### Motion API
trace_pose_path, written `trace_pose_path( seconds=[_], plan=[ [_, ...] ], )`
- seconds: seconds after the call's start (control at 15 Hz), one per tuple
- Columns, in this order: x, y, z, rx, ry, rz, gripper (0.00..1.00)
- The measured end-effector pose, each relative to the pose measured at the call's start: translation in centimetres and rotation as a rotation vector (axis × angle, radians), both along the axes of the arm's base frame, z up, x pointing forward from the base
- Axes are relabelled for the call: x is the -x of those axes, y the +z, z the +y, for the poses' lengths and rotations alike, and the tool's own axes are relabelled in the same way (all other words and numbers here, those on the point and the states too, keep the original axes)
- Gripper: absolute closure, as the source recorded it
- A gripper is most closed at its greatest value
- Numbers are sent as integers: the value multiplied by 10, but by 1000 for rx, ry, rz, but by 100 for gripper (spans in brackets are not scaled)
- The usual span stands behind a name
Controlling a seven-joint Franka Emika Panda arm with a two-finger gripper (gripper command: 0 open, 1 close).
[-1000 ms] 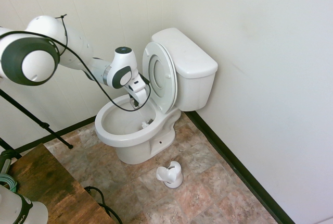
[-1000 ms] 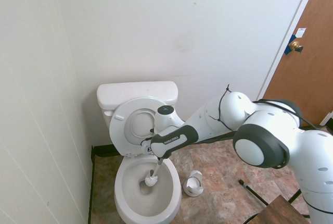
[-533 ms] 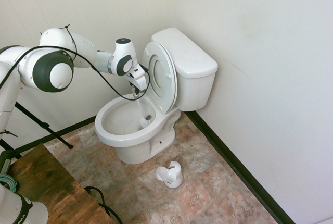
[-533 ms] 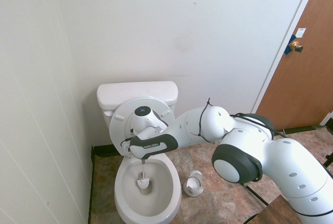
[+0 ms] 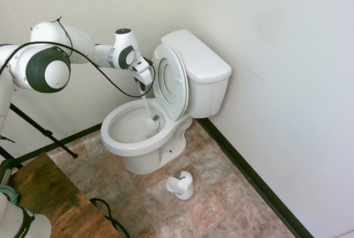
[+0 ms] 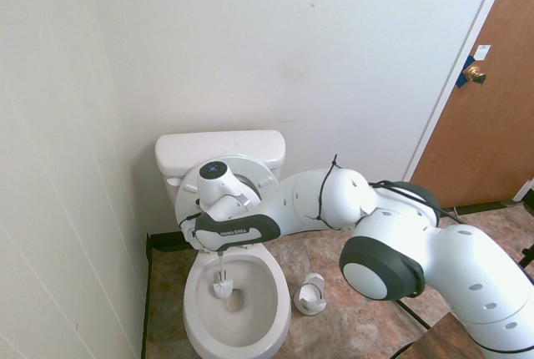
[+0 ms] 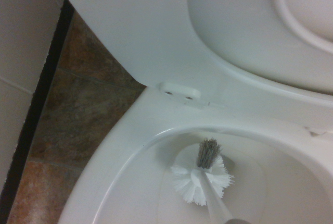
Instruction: Clean the toilet
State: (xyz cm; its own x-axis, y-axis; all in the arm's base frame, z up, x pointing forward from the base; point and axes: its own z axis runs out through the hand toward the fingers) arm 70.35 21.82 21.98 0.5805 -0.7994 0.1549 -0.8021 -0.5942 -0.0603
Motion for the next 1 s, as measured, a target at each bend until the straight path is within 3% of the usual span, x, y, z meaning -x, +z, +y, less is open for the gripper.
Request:
trace_pose_path(
  seconds=[0.33,0.6,0.67,1.0],
  plan=[
    [44,108,-6,28,-5,-56,100],
    [80,199,-50,2,-51,-121,100],
    [112,220,-76,3,-68,-121,100],
    [155,225,-150,2,-159,-149,100]
  ],
)
